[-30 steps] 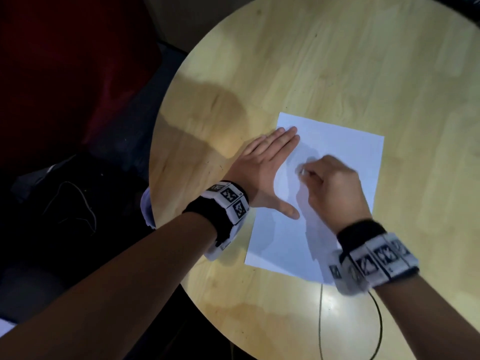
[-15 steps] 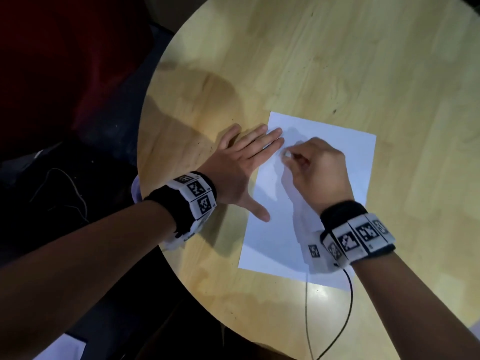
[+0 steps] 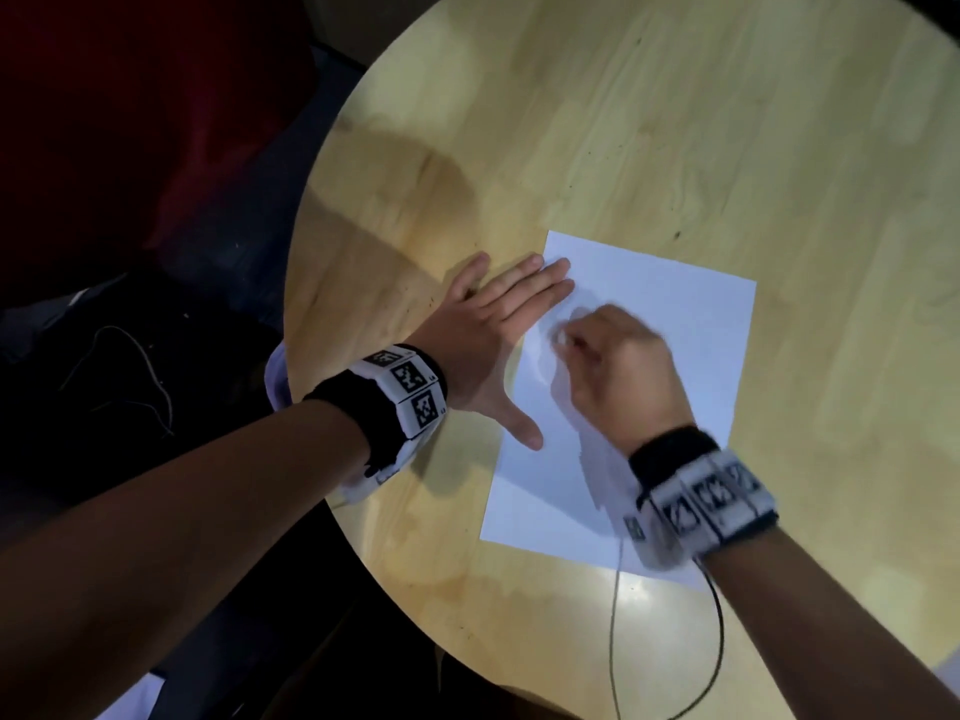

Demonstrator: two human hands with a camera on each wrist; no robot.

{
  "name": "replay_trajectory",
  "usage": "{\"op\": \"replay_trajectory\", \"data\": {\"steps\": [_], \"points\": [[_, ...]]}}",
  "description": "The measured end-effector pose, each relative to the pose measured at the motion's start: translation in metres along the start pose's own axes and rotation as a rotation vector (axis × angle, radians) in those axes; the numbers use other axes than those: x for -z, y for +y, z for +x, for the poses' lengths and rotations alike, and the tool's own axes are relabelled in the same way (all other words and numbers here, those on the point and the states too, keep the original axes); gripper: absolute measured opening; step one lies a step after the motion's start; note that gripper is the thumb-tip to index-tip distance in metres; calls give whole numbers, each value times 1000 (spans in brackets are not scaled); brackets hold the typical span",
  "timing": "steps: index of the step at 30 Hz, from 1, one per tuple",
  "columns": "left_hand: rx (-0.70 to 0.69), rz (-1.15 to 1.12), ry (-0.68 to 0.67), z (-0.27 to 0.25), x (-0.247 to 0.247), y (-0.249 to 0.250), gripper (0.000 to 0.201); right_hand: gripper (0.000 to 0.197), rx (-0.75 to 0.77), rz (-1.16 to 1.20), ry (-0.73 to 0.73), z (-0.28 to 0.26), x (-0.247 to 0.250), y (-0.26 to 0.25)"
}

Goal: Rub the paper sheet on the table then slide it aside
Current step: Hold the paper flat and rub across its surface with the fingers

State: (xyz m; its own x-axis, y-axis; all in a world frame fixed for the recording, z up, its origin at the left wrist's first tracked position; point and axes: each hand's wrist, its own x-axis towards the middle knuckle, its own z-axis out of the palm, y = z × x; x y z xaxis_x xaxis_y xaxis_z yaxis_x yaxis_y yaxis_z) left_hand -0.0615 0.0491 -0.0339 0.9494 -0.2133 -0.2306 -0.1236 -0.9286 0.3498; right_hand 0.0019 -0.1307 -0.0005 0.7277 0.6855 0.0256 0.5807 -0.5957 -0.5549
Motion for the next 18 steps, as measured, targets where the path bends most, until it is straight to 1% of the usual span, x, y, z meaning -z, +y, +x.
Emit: {"op": "replay_trajectory", "data": {"steps": [2, 3, 4, 5, 6, 8, 9, 10, 11, 12, 15, 16, 17, 18], "points": [[7, -8, -10, 0, 1, 1, 156, 10, 46, 64, -139, -44, 1, -16], [12, -8, -19, 0, 1, 1, 157, 12, 71, 88, -203, -57, 4, -20], [15, -3, -23, 0, 2, 2, 158, 14, 94, 96, -240, -57, 7, -19], [12, 1, -22, 0, 2, 3, 159, 17, 108, 82, -245, -47, 6, -15], [7, 0, -23, 1, 2, 3, 159, 18, 108, 55, -208, -31, 5, -8], [12, -3, -40, 0, 3, 4, 161, 14, 58, -14, -76, 6, 2, 2], [21, -4, -53, 0, 4, 3, 160, 11, 24, -30, -15, 20, 1, 5], [28, -10, -63, 1, 5, 3, 160, 11, 3, -31, 15, 23, -2, 6], [31, -16, -65, 1, 6, 3, 160, 11, 6, -23, 20, 16, -3, 2], [33, -14, -59, 1, 6, 3, 160, 11, 22, -8, -6, 1, -4, -3], [39, 3, -46, 1, 3, 4, 160, 10, 56, 65, -158, -56, 1, -20], [39, 8, -44, 1, 3, 4, 161, 10, 66, 71, -186, -63, 4, -22], [38, 13, -42, 1, 3, 5, 161, 10, 74, 65, -192, -57, 6, -19], [32, 16, -42, 1, 4, 5, 161, 9, 66, 45, -163, -43, 5, -13]]}}
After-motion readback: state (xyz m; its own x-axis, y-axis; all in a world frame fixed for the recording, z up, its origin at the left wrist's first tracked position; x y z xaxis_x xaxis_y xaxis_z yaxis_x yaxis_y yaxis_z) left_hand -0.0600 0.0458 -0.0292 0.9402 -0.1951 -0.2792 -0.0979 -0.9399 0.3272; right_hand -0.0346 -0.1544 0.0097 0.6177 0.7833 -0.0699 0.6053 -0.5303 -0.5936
